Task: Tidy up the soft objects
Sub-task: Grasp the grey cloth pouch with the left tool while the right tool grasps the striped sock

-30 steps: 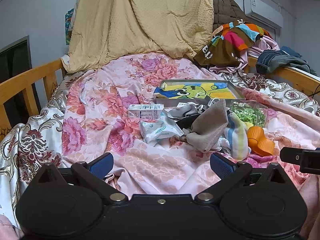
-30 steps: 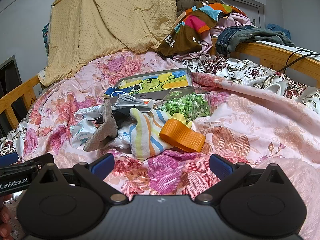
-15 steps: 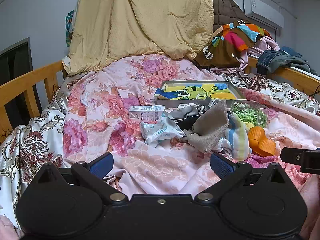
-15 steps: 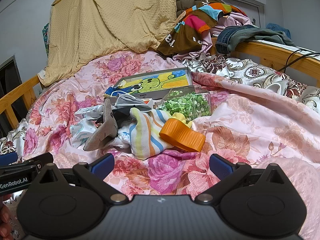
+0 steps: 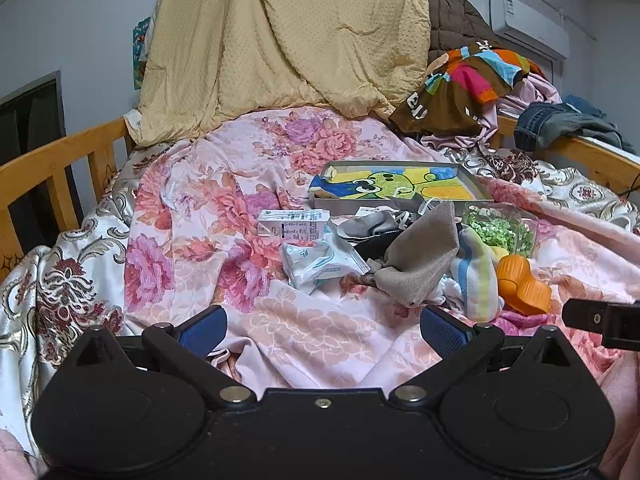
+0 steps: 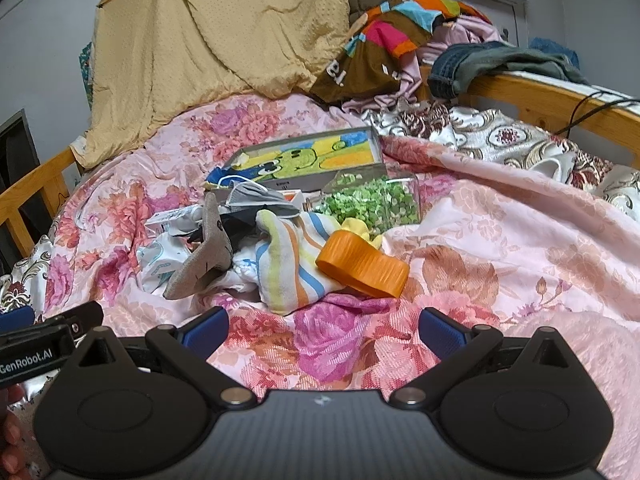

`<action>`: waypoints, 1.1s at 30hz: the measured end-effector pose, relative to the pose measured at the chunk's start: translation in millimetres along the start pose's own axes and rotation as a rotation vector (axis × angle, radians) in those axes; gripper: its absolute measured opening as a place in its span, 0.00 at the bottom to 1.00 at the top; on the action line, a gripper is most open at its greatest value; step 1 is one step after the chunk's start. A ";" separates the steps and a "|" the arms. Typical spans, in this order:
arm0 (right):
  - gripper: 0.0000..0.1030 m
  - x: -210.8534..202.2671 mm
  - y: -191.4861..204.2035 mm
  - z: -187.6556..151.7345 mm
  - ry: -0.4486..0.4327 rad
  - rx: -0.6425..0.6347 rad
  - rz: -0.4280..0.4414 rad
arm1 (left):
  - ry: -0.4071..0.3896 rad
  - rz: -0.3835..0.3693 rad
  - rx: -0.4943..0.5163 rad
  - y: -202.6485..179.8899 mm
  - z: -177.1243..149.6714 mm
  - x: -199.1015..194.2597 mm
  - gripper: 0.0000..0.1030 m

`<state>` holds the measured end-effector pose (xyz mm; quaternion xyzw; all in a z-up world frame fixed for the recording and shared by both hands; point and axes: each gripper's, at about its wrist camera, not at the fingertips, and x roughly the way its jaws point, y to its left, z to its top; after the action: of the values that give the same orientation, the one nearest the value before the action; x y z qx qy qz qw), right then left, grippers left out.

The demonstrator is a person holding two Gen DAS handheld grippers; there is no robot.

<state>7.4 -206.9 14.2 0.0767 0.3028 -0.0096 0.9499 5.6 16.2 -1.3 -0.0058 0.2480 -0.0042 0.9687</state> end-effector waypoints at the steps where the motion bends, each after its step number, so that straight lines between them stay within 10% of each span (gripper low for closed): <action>1: 1.00 1.7 0.1 -0.9 0.005 0.006 0.003 | 0.002 0.006 -0.013 3.3 1.0 1.2 0.99; 11: 1.00 37.7 -1.7 25.9 0.068 0.028 0.106 | -0.020 0.011 0.019 -2.5 17.7 30.0 0.99; 33: 0.90 141.0 3.3 67.7 0.078 -0.103 0.238 | -0.037 -0.300 0.313 -42.4 7.3 101.0 0.99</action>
<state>161.6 -209.9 -12.2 0.0637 0.3285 0.1219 0.9344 97.4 -27.2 -42.9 0.1079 0.2226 -0.1868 0.9508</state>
